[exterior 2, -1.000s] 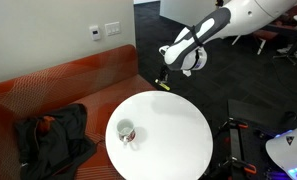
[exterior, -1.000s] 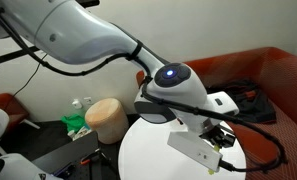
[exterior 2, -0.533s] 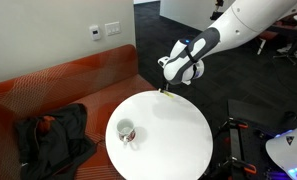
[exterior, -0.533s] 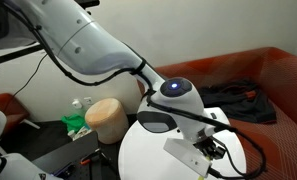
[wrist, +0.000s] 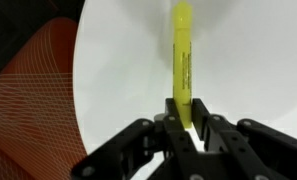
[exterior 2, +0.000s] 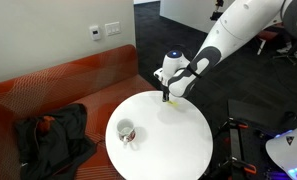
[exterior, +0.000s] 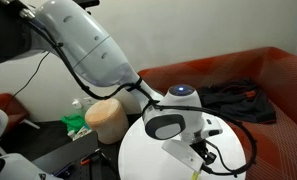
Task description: Pick up the yellow pen from the red mug cup and put it on the table.
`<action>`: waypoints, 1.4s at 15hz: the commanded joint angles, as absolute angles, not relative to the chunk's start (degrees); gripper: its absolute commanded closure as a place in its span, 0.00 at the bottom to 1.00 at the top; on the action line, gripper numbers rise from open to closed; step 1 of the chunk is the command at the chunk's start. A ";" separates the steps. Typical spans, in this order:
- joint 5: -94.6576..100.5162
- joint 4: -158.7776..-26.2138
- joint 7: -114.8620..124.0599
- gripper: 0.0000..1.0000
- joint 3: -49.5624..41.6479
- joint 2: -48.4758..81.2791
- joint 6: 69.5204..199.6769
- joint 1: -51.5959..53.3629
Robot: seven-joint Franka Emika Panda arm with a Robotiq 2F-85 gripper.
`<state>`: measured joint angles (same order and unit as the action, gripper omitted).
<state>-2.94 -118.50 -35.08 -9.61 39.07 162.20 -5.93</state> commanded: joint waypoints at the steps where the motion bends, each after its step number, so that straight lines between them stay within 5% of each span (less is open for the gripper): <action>1: 2.90 -115.46 -30.33 0.95 -6.59 39.87 158.15 -9.08; 2: 3.85 -115.05 -29.91 0.95 -5.92 40.00 157.53 -9.72; 3: 4.76 -114.77 -29.29 0.54 -5.46 40.08 156.97 -10.11; 5: 5.96 -114.18 -28.64 0.47 -4.65 40.24 155.98 -10.89; 11: 8.28 -116.56 -28.53 0.01 -4.18 37.91 157.49 -11.36; 21: 11.02 -128.02 -29.29 0.00 -3.67 27.22 166.67 -11.84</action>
